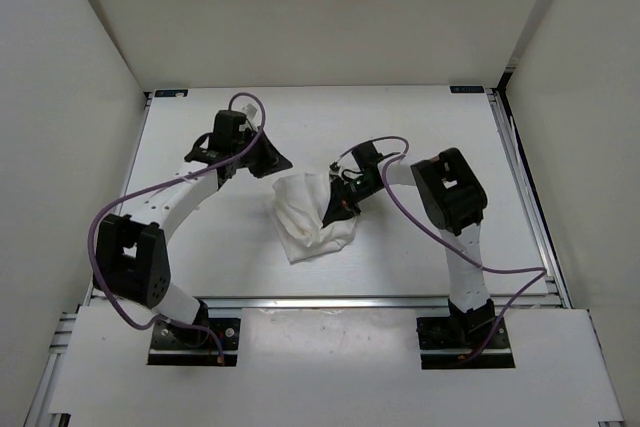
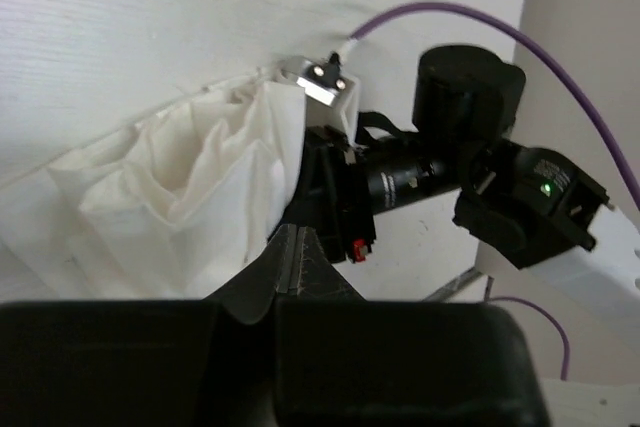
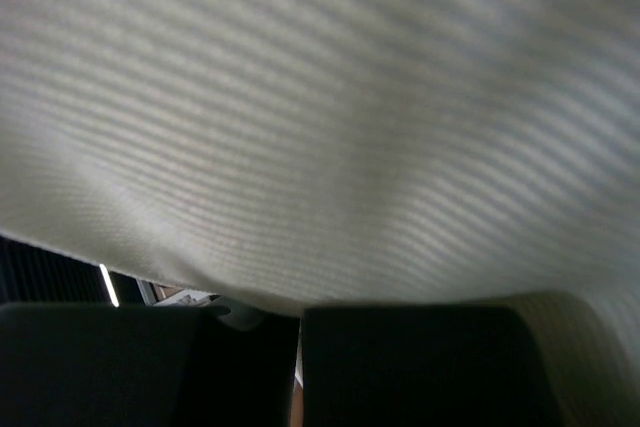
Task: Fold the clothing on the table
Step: Fold the skirt
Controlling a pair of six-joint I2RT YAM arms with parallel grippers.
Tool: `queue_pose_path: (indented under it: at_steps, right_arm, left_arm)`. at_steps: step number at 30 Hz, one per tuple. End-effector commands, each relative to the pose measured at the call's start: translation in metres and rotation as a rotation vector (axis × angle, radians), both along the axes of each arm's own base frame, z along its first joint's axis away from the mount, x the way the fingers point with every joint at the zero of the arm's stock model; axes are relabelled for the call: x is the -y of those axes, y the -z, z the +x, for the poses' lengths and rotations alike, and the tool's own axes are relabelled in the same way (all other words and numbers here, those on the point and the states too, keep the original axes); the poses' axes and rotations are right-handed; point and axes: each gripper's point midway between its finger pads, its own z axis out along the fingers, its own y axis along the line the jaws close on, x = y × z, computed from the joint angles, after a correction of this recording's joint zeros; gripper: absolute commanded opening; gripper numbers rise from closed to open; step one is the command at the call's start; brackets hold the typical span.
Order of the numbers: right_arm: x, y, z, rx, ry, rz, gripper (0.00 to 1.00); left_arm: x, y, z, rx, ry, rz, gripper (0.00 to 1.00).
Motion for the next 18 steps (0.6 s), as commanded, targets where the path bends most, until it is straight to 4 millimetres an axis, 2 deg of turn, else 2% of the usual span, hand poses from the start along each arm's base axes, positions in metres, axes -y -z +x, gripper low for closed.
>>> queue_pose_path:
  at_steps: [1,3,5,7,9,12,14,15,16,18]
  right_arm:
    - [0.018,0.031,-0.01,0.021,-0.009,-0.208,0.0]
    - [0.016,0.026,-0.006,0.046,-0.012,-0.207,0.0]
    - [0.013,0.022,-0.004,0.065,-0.011,-0.193,0.0]
    - [0.01,0.014,-0.003,0.082,-0.011,-0.167,0.0]
    - [0.01,0.006,0.005,0.105,0.013,-0.133,0.0]
    - [0.008,-0.023,0.012,0.132,0.044,-0.029,0.06]
    - [0.006,-0.058,0.017,0.184,0.062,0.078,0.13]
    - [0.005,-0.068,0.017,0.179,0.068,0.144,0.17]
    - [0.011,-0.084,0.018,0.196,0.084,0.189,0.18]
    - [0.015,-0.104,0.014,0.202,0.107,0.269,0.21]
  left_arm:
    - [0.029,-0.011,-0.024,0.003,0.096,-0.112,0.0]
    - [0.046,0.006,-0.04,-0.034,0.138,-0.158,0.0]
    - [0.051,0.024,-0.05,-0.075,0.143,-0.169,0.0]
    - [0.049,0.039,-0.058,-0.107,0.137,-0.169,0.0]
    - [0.037,0.061,-0.067,-0.141,0.109,-0.112,0.0]
    - [0.014,0.081,-0.073,-0.17,0.066,-0.04,0.0]
    - [0.001,0.091,-0.075,-0.183,0.039,-0.032,0.0]
    - [-0.003,0.097,-0.076,-0.196,0.026,-0.026,0.0]
    - [-0.008,0.104,-0.08,-0.216,0.018,-0.02,0.0]
    - [-0.016,0.116,-0.086,-0.233,0.012,0.013,0.0]
